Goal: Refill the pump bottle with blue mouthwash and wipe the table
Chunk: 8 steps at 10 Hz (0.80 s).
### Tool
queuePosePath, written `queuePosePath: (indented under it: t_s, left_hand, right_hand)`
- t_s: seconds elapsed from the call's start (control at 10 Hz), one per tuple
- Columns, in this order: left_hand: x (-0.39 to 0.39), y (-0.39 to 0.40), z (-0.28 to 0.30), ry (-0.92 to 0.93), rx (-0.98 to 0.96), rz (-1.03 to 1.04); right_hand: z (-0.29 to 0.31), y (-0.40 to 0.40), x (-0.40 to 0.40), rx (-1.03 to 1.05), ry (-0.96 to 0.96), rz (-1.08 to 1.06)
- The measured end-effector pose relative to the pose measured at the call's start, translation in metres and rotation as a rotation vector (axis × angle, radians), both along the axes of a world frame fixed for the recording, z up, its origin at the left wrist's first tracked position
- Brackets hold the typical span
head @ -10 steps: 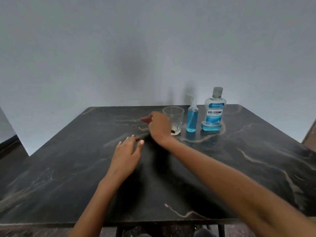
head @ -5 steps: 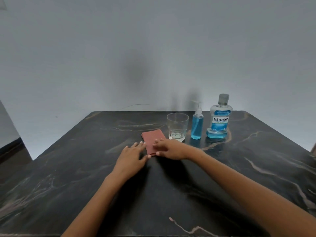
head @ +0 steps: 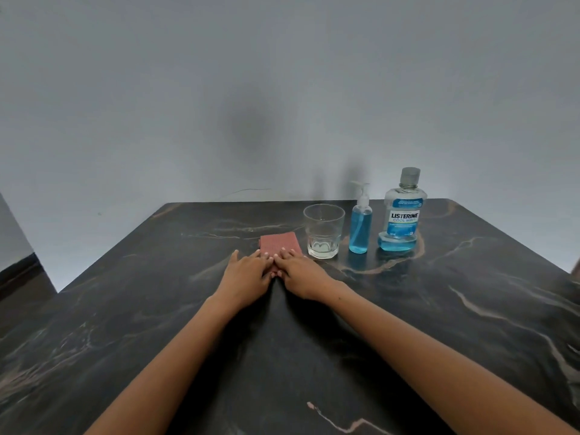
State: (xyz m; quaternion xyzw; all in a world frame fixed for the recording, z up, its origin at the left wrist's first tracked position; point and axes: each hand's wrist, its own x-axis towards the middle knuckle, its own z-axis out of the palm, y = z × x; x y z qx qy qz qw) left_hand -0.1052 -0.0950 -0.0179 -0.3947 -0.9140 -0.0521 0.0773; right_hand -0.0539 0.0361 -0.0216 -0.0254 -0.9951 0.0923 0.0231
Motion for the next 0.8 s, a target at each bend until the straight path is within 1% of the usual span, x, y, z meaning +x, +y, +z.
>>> queuePosePath:
  t_s: [0.2,0.5,0.6,0.7,0.8]
  left_hand:
    - [-0.012,0.004,-0.001,-0.012,0.009,0.013]
    - [-0.012,0.005,-0.007,-0.001,0.041,0.016]
    - [-0.005,0.002,-0.007,0.022,0.042,0.03]
    - [0.004,0.001,-0.005,0.048,0.077,0.045]
    - [0.024,0.006,-0.003,0.154,0.137,0.096]
  right_hand:
    - [0.002,-0.007,-0.017,-0.038,-0.017,-0.064]
    - [-0.001,-0.005,-0.016,-0.073,-0.027,-0.055]
    - [0.0,0.0,-0.003,-0.113,0.007,-0.031]
    - [0.002,0.007,0.017,-0.1,0.057,-0.002]
    - [0.002,0.024,0.054,-0.053,0.171,0.006]
